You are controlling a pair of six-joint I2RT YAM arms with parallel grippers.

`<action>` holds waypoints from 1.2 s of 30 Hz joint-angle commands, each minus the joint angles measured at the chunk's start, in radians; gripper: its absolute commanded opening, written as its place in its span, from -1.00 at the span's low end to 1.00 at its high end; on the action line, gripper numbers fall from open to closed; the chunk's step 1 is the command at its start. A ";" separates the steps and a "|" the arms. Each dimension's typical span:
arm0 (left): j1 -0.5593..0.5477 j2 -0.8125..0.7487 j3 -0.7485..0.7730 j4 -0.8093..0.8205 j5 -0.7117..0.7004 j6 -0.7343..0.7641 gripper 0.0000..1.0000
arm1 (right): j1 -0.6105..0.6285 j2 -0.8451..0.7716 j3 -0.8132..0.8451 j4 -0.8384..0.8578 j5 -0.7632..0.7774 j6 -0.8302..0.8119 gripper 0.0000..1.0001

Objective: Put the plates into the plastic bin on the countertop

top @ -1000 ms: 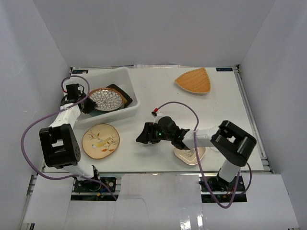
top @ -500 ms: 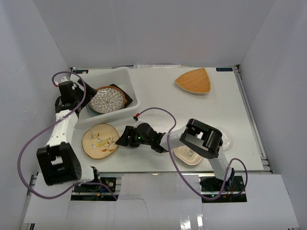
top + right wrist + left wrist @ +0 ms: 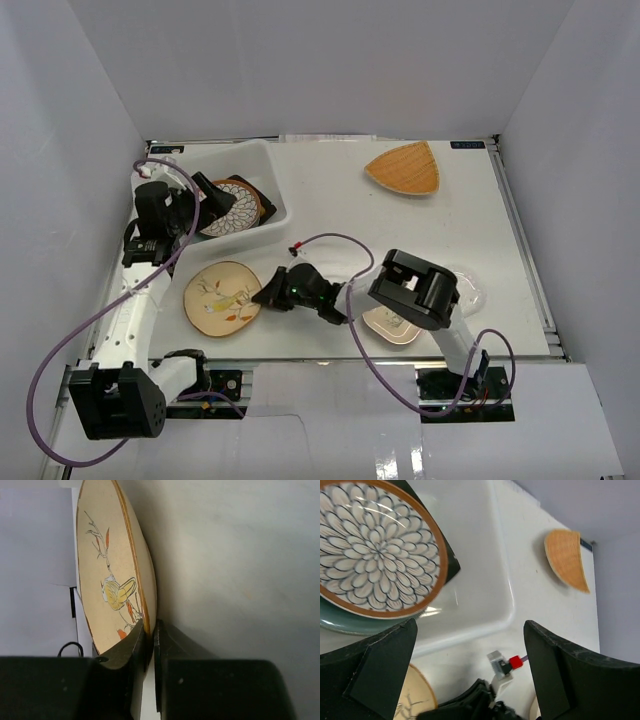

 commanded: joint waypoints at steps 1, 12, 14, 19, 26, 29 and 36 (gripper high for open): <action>-0.032 -0.038 0.032 -0.103 0.123 0.079 0.96 | -0.016 -0.181 -0.209 0.074 0.073 -0.062 -0.84; -0.130 -0.152 -0.057 -0.267 0.312 0.157 0.88 | -0.346 -0.916 -0.582 -0.021 -0.196 -0.211 -0.84; -0.132 -0.141 -0.083 -0.266 0.327 0.152 0.88 | -0.410 -0.982 -0.573 -0.076 -0.246 -0.239 -0.85; -0.143 -0.077 -0.160 -0.163 0.531 0.110 0.83 | -0.468 -1.019 -0.542 -0.108 -0.317 -0.254 -0.84; -0.250 0.003 -0.175 -0.051 0.502 0.034 0.42 | -0.475 -0.987 -0.502 -0.099 -0.380 -0.256 -0.84; -0.264 0.023 -0.180 -0.029 0.461 0.021 -0.21 | -0.479 -0.982 -0.501 -0.098 -0.383 -0.254 -0.84; -0.265 0.084 -0.137 0.000 0.410 0.016 -1.00 | -0.524 -0.947 -0.510 -0.073 -0.466 -0.234 -0.78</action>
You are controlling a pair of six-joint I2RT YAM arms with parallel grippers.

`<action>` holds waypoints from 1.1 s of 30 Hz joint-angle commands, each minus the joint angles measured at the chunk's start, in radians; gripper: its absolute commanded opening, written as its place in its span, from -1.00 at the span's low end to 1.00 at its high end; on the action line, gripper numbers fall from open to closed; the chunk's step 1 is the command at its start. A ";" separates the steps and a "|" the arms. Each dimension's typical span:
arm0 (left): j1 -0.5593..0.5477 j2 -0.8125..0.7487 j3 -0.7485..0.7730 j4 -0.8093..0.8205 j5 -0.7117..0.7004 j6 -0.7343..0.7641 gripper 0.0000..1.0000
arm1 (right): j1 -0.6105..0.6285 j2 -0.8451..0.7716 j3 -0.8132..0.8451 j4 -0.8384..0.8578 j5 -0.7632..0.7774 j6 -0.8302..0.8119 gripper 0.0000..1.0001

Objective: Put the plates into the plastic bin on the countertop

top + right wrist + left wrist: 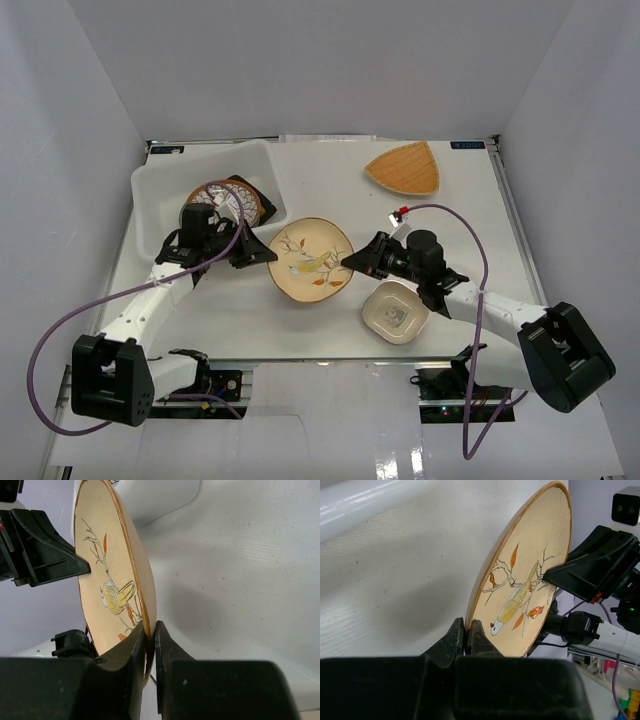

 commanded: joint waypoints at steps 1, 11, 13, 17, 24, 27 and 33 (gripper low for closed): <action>-0.024 0.071 0.062 0.058 0.021 -0.005 -1.00 | -0.016 0.005 0.073 0.188 -0.162 0.030 -0.73; 0.066 0.107 0.300 0.190 -0.092 -0.166 -1.00 | -0.175 -0.080 0.030 0.159 -0.278 0.023 0.66; 0.105 0.107 0.346 0.213 -0.091 -0.189 -1.00 | -0.192 -0.120 0.024 0.136 -0.270 0.009 0.66; 0.276 0.116 0.377 0.196 -0.127 -0.216 -1.00 | -0.206 -0.160 0.030 0.032 -0.240 -0.071 0.67; 0.375 0.144 0.286 0.144 -0.313 -0.163 -1.00 | -0.293 -0.124 0.082 -0.095 -0.114 -0.192 0.45; 0.378 0.159 0.268 0.150 -0.417 -0.143 -1.00 | -0.336 -0.059 0.115 -0.102 -0.065 -0.201 0.32; 0.386 0.208 0.228 0.209 -0.517 -0.152 -1.00 | -0.427 0.106 0.210 -0.101 0.115 -0.201 -0.03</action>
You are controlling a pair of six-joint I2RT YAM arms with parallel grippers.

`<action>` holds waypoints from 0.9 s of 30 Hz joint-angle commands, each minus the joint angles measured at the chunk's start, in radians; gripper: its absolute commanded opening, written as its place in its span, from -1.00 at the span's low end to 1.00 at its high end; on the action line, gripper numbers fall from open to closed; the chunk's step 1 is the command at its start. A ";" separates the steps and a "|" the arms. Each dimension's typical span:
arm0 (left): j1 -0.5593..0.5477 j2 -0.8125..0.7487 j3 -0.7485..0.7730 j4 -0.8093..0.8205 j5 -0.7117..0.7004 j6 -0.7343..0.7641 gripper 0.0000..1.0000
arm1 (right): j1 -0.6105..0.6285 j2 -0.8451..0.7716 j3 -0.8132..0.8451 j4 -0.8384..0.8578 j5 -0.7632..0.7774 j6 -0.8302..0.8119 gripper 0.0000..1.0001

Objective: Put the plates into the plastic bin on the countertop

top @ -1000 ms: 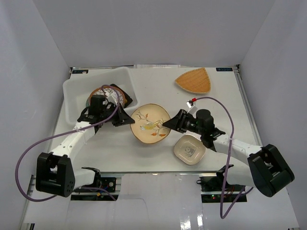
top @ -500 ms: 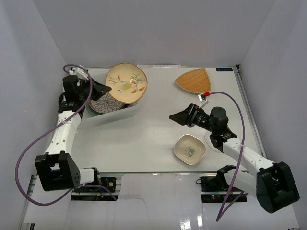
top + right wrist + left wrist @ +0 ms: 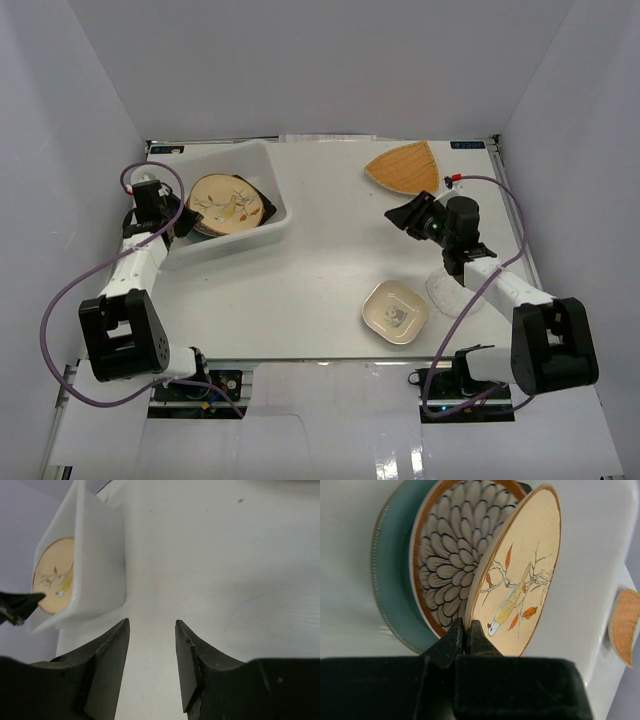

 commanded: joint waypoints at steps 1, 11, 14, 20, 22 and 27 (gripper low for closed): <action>0.005 -0.019 0.017 0.144 -0.049 -0.032 -1.00 | -0.054 0.089 0.079 0.007 0.163 -0.012 -0.05; 0.005 0.036 0.009 0.138 -0.144 0.003 0.11 | -0.224 0.376 0.236 0.030 0.381 0.062 0.46; 0.005 0.021 0.006 0.139 -0.127 0.009 0.63 | -0.263 0.480 0.314 0.030 0.374 0.066 0.55; 0.004 -0.057 -0.031 0.141 -0.052 -0.005 0.96 | -0.272 0.644 0.483 0.021 0.323 0.063 0.62; 0.001 -0.102 -0.045 0.143 -0.038 -0.006 0.96 | -0.272 0.701 0.544 -0.007 0.303 0.066 0.50; -0.051 -0.182 -0.063 0.117 0.034 0.029 0.96 | -0.272 0.753 0.563 0.001 0.259 0.097 -0.19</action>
